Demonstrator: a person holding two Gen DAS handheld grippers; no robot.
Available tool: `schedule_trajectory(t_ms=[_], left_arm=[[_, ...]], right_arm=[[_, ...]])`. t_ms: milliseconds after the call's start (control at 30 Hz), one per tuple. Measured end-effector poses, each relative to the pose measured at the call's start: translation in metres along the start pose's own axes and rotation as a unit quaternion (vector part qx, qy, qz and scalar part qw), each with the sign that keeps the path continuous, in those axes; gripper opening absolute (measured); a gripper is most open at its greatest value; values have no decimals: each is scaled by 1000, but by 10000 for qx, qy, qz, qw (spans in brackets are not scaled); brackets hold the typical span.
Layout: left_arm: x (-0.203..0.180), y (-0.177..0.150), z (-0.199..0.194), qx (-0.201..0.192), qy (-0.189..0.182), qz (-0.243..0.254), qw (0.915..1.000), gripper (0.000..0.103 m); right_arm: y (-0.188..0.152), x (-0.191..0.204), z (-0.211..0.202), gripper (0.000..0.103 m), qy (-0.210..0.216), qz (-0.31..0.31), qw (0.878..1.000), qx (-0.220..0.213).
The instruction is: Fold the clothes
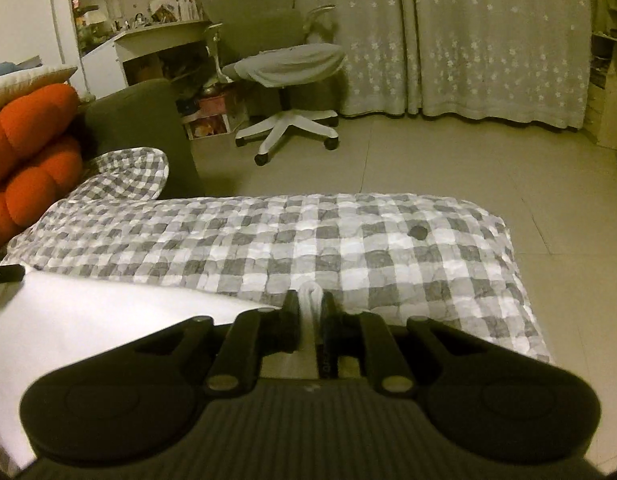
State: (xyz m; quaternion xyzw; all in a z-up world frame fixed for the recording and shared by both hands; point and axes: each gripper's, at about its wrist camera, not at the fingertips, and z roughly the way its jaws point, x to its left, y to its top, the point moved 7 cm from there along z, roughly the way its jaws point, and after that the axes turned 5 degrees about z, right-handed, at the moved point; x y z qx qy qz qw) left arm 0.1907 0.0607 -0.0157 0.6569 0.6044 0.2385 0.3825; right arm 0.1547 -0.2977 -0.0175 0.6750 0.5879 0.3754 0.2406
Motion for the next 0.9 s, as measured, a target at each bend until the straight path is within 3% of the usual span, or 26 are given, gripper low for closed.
schedule_trajectory(t_ms=[33,100,233,367,533,633,733,900], left_arm=[[1,0,-1,6,9,-18,10000,10],[4,2,-5,7,33,-112,9999,13],[21,9,-19,-55,5,-658,9978,16],[25,18,-36,-272,68,-756,9967,15],[-28,15,-46,-428,-288,-87,9986,15],[-64,6,-40,-386,-471,431,9972,15],[-75,-5,-25,-238,-365,674,9968,15],[-60,-17,-2,37,-52,785,9969,14]], right_arm=[[1,-4,-1,33,-71,76,9999,18],[4,-13,-4,42,-244,253,9994,40],[20,-24,-24,42,-263,659,9971,-271],[21,-4,-36,42,-39,444,9984,-343],[14,36,-36,42,434,210,9987,-192],[-2,71,-22,42,548,-274,9981,39],[-13,94,-10,42,500,-647,9966,70],[-18,108,9,42,485,-930,9945,-15]])
